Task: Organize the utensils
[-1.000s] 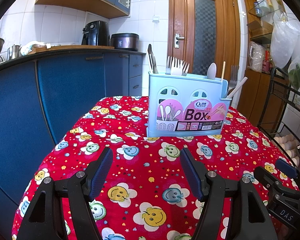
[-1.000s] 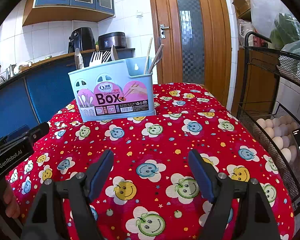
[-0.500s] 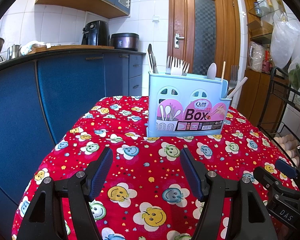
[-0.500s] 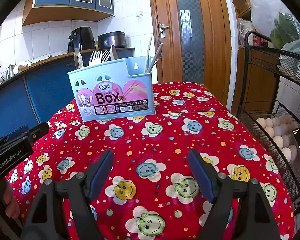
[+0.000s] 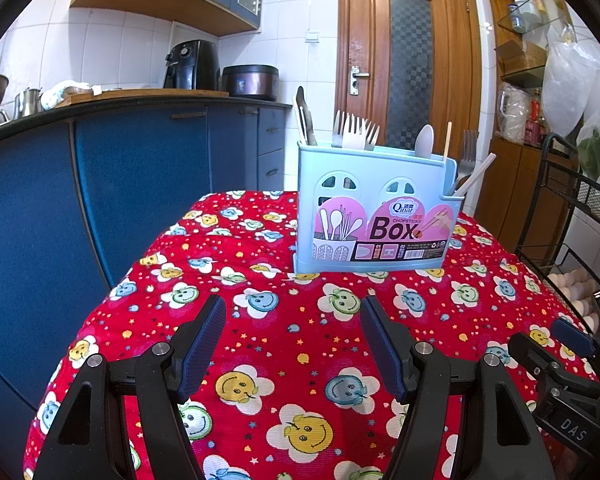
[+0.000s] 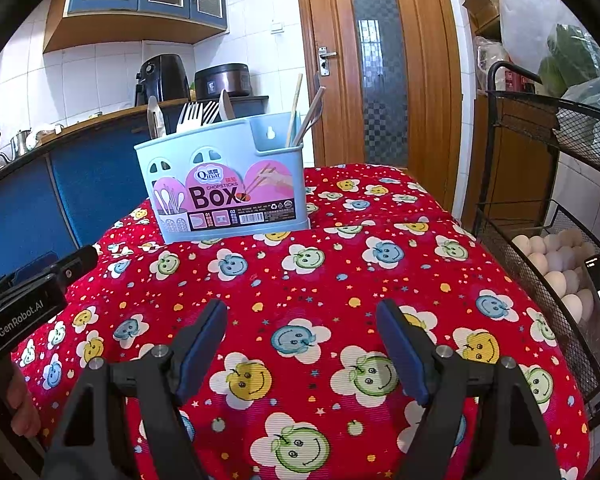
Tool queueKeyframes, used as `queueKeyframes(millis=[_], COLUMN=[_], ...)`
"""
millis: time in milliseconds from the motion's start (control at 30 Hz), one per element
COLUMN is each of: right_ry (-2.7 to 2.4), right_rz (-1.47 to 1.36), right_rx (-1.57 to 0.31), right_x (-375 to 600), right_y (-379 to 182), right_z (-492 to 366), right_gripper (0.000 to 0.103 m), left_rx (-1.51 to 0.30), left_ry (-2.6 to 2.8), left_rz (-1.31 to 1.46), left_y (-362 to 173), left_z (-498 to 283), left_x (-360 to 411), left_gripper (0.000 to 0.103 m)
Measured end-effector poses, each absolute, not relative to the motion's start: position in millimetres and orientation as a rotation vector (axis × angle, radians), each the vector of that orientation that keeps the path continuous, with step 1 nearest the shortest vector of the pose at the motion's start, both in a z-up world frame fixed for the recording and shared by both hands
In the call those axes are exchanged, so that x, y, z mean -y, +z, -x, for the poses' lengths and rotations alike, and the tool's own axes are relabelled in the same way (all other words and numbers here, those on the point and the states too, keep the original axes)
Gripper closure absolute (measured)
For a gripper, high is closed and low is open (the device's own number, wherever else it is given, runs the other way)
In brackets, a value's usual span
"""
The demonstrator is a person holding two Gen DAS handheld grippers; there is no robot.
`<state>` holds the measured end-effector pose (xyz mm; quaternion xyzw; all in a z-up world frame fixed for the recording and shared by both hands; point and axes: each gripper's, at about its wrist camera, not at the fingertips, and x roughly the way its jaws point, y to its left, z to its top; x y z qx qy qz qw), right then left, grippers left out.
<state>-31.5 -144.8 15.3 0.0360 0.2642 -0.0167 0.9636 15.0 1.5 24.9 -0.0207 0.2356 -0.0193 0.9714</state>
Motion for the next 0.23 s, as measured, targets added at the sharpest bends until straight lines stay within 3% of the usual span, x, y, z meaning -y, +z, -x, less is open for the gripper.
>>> queueKeyframes(millis=[233], right_ry=[-0.034], right_rz=[-0.074], right_rx=[-0.535], right_x=[144.5], right_y=[15.0], right_z=[31.9], right_gripper=[0.024], left_rx=[-0.476], left_ry=[-0.039], left_rz=[0.041], left_y=[24.3], left_z=[-14.8], left_x=[-1.4], left_gripper=[0.032])
